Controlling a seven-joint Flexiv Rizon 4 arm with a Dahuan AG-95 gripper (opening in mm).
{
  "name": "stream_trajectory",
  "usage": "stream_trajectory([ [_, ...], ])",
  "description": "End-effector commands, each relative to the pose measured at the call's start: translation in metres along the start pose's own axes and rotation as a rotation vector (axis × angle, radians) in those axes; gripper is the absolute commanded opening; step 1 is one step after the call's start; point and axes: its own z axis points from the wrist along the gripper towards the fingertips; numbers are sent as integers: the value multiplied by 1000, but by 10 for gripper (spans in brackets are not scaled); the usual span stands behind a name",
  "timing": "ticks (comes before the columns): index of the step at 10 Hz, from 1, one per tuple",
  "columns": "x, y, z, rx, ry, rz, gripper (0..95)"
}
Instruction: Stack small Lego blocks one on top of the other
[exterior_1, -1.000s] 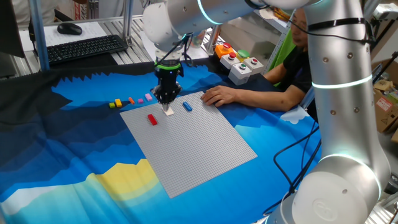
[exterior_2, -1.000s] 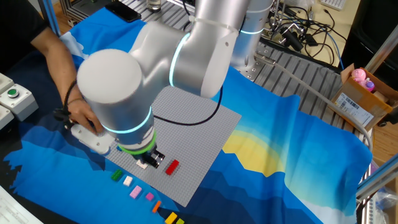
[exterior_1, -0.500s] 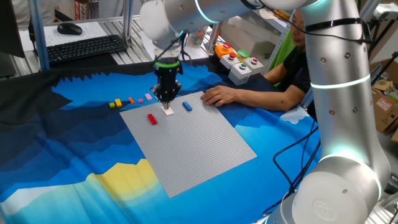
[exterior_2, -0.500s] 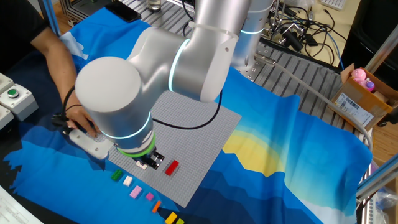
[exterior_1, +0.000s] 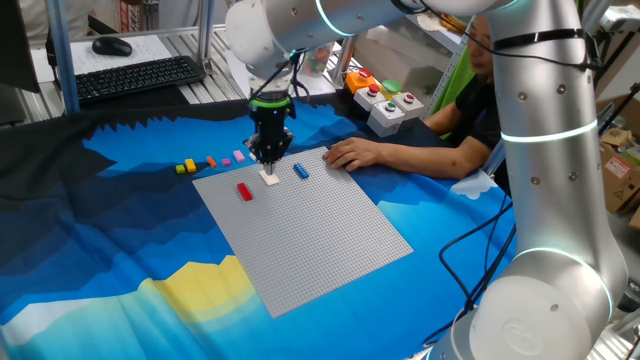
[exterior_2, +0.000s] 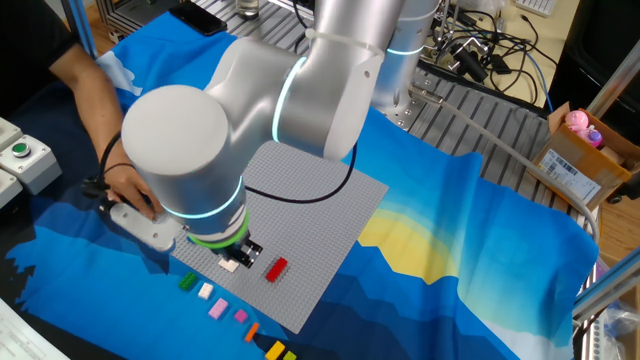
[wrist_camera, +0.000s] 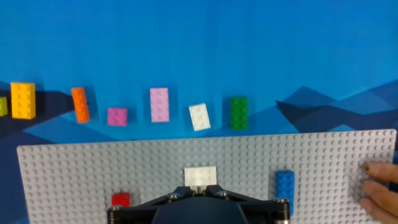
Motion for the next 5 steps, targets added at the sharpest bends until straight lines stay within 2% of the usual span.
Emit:
stream_trajectory([
  [1,1,-1,6,-4,-2,5,0],
  [3,4,1,8,-3,6,12,0],
  [5,9,3,12,-4,-2,14,0],
])
